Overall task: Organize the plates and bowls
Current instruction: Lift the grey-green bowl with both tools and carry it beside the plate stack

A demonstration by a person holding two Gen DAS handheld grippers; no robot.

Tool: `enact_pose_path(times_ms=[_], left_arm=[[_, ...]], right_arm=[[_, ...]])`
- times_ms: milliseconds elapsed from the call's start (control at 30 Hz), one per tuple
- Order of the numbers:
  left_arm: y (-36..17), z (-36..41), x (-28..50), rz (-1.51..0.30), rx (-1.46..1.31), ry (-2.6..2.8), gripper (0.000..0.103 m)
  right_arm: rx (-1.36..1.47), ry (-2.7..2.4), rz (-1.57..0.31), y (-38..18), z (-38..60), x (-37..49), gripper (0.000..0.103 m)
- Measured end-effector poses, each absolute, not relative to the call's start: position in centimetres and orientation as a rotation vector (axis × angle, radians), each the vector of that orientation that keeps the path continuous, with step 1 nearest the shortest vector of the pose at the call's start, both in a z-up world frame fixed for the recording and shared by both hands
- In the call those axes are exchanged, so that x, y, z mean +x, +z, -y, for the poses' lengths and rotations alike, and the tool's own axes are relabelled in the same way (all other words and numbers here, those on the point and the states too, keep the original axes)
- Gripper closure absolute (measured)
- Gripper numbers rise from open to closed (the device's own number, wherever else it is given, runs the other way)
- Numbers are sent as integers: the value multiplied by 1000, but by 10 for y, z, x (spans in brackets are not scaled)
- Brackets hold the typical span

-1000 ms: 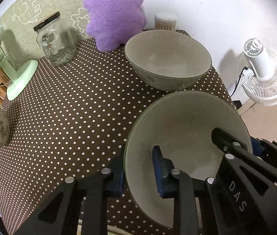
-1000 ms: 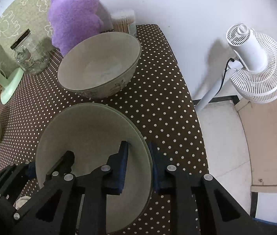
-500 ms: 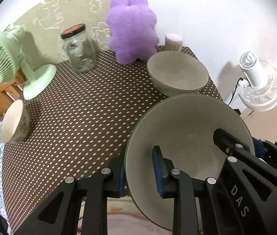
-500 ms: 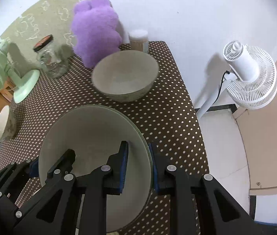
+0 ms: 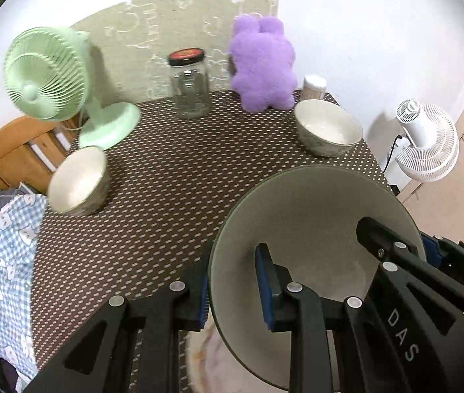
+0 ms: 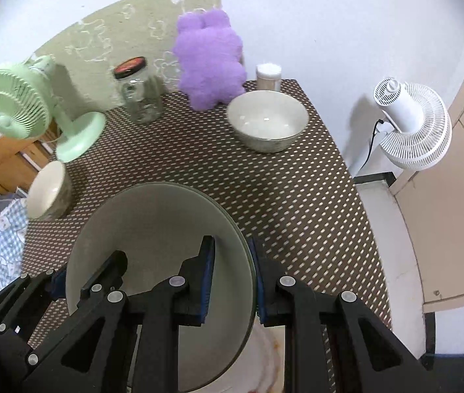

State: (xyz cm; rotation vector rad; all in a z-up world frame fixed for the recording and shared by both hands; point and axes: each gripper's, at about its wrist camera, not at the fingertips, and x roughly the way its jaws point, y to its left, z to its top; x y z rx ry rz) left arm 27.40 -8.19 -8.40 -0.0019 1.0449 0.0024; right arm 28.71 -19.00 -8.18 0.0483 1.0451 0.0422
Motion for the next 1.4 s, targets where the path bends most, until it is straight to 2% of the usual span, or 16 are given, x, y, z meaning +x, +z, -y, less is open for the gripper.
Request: enact_pose_path(times_ms=[400, 1133, 1400], left_arm=[[-87, 3, 230, -1060, -8, 12, 80], [-173, -90, 192, -1185, -47, 54, 80], [-177, -95, 188, -1170, -47, 39, 81]], right_arm=[[38, 68, -1052, -77, 111, 241, 78], [34, 121, -1187, -170, 14, 206, 78], [-5, 92, -1188, -177, 8, 201, 78]])
